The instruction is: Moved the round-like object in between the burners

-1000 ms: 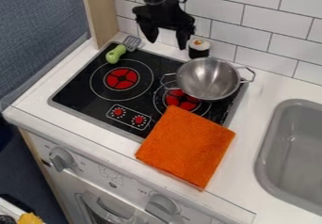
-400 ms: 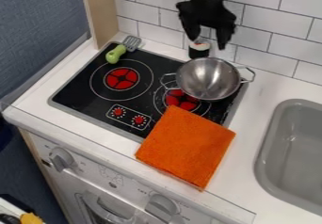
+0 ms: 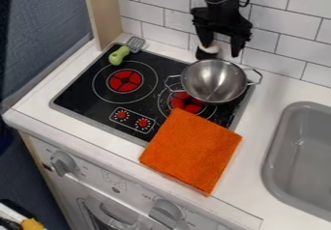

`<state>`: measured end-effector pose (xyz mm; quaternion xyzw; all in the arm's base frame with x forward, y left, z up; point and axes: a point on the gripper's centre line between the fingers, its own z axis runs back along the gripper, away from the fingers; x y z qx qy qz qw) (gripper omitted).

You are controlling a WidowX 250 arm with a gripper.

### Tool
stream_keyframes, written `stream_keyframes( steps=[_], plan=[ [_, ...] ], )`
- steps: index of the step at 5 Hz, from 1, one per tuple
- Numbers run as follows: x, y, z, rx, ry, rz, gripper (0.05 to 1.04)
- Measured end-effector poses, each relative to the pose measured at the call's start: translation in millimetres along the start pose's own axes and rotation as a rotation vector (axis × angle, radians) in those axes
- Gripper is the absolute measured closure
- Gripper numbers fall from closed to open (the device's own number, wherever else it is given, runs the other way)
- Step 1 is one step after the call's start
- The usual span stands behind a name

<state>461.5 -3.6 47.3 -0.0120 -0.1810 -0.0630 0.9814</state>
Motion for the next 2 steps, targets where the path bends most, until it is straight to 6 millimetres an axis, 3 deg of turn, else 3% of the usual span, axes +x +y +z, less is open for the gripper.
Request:
stream_keyframes(
  steps=[2],
  plan=[
    [-3.0, 4.6, -0.9, 0.014, 0.010, 0.022, 0.083]
  ],
)
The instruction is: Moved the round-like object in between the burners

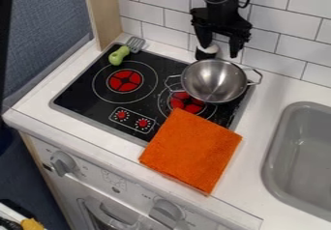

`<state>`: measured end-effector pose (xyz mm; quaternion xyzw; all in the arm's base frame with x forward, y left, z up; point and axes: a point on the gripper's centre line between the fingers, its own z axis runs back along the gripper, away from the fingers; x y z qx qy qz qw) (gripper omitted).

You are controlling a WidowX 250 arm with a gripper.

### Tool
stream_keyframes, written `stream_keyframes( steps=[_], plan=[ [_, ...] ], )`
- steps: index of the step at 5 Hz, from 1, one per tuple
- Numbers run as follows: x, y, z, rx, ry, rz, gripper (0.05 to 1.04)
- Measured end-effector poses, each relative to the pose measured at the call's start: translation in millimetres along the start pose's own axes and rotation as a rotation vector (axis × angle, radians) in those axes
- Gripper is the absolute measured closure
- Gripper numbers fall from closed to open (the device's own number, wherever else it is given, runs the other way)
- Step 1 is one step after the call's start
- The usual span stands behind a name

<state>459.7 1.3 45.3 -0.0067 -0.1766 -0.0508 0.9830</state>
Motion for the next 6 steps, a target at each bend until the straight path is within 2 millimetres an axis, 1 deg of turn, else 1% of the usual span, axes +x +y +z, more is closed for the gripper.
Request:
stream_keyframes(
  steps=[1, 2, 3, 4, 5, 6],
  plan=[
    [-5.1, 11.9, 7.0, 0.007, -0.008, 0.024, 0.083],
    [-5.0, 11.4, 12.1, 0.007, -0.021, 0.032, 0.083],
    [-5.5, 11.1, 11.8, 0.006, -0.019, 0.036, 0.083],
    [0.4, 13.7, 13.0, 0.014, -0.024, 0.039, 0.083],
    [-4.3, 15.6, -8.9, 0.015, 0.047, 0.034, 0.084],
    [-3.7, 17.0, -8.7, 0.025, 0.063, 0.036, 0.085]
  ],
)
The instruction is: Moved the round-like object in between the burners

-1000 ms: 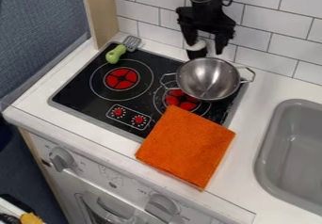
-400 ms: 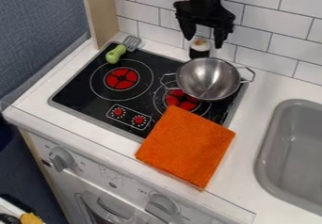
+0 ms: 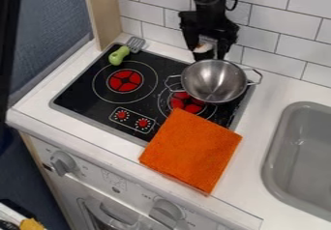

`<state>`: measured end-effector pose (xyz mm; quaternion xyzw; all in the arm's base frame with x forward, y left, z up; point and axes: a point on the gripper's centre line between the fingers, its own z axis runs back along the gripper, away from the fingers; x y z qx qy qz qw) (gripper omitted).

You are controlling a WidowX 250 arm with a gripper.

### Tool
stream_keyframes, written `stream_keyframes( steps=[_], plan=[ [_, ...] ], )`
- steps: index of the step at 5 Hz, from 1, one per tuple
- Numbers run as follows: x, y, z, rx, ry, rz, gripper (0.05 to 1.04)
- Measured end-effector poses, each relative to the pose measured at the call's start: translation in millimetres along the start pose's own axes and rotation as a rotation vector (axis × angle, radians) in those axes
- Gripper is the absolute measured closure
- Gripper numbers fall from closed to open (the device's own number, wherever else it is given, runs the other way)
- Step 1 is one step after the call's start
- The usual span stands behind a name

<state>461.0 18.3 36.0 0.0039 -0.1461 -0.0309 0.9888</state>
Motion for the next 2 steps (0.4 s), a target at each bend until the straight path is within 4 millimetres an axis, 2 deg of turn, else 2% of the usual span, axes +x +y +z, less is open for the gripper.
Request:
stream_keyframes(
  steps=[1, 2],
  plan=[
    [-2.4, -1.5, -5.2, -0.010, 0.014, 0.006, 0.084],
    [-9.4, -1.9, -19.9, -0.016, 0.047, 0.012, 0.137]
  ],
)
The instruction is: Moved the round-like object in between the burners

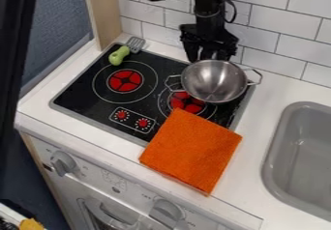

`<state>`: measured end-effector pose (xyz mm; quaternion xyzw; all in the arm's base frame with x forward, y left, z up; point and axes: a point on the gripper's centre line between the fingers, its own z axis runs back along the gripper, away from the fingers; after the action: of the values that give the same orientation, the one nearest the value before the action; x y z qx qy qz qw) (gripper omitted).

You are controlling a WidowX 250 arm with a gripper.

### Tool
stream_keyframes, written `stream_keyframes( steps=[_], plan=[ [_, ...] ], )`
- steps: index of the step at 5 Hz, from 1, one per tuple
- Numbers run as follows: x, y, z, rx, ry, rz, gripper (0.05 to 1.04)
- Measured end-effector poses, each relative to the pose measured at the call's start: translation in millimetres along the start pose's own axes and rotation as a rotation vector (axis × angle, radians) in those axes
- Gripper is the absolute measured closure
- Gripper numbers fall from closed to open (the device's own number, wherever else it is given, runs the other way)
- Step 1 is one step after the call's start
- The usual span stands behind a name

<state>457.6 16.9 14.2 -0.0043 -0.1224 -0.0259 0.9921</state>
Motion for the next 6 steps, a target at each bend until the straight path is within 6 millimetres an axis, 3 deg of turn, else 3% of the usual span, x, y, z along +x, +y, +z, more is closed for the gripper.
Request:
stream_keyframes(
  steps=[1, 2, 3, 4, 5, 6],
  plan=[
    [0.2, -0.4, 0.0, 0.010, 0.000, 0.013, 0.388],
    [-0.5, -0.4, -0.6, 0.010, 0.001, 0.011, 0.535],
    [-5.3, -4.4, 5.1, 0.015, -0.026, -0.008, 0.568],
    [-10.5, -4.8, 61.4, 0.028, -0.145, 0.009, 0.570],
    [-37.7, 11.6, 111.3, 0.045, -0.231, 0.077, 0.570],
    [-84.9, 28.6, 130.7, 0.038, -0.205, 0.165, 0.570]
  ],
)
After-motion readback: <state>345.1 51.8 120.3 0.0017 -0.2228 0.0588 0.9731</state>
